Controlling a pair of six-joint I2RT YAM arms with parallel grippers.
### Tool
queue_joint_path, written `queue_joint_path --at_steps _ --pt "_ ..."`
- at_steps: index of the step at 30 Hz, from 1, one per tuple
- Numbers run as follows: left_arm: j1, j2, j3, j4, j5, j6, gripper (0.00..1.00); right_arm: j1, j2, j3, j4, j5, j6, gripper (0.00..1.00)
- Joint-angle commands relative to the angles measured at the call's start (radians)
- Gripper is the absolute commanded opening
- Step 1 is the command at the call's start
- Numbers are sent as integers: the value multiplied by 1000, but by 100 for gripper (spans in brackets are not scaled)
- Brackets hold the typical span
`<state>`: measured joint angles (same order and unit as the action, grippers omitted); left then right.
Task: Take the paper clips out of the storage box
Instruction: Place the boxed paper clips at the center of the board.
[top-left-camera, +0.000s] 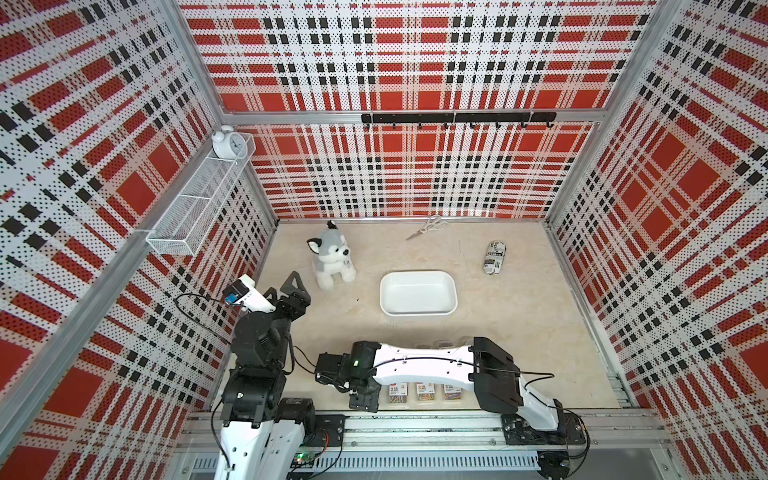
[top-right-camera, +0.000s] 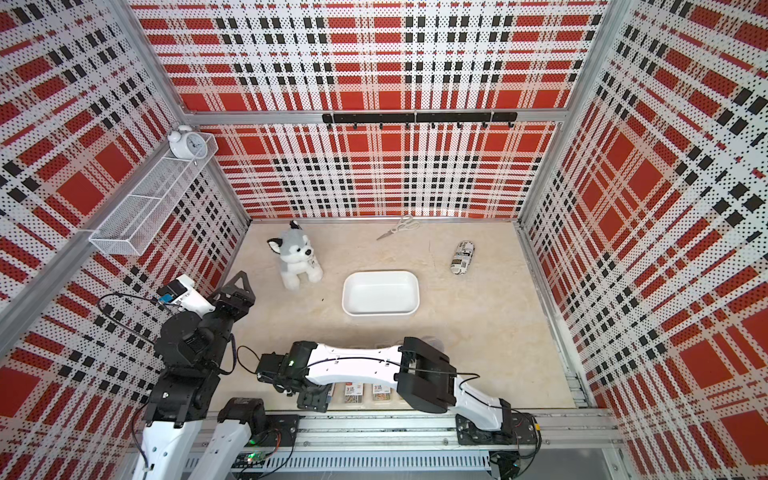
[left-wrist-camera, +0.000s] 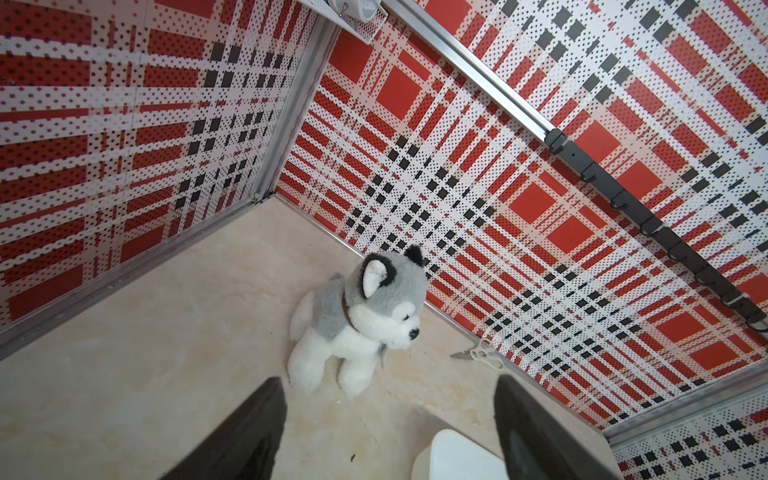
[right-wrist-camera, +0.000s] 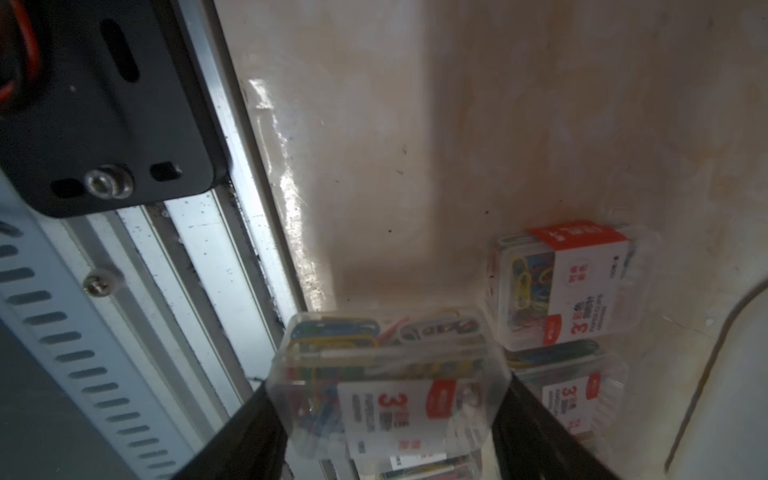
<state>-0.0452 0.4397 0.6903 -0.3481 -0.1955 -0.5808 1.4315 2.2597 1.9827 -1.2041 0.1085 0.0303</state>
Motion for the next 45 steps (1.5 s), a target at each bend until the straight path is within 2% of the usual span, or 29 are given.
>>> queue_joint_path --at_steps 1,14,35,45 --pt "11 -25 3 17 -6 31 81 10 21 24 -24 -8 -33 73" --pt "10 -116 -18 -16 -19 27 81 10 69 29 -22 26 -85 75" --pt "10 -122 -20 -15 -31 46 82 -13 125 58 -38 49 -117 76" --pt "10 -128 -32 -7 -27 42 83 -23 142 64 -30 48 -129 80"
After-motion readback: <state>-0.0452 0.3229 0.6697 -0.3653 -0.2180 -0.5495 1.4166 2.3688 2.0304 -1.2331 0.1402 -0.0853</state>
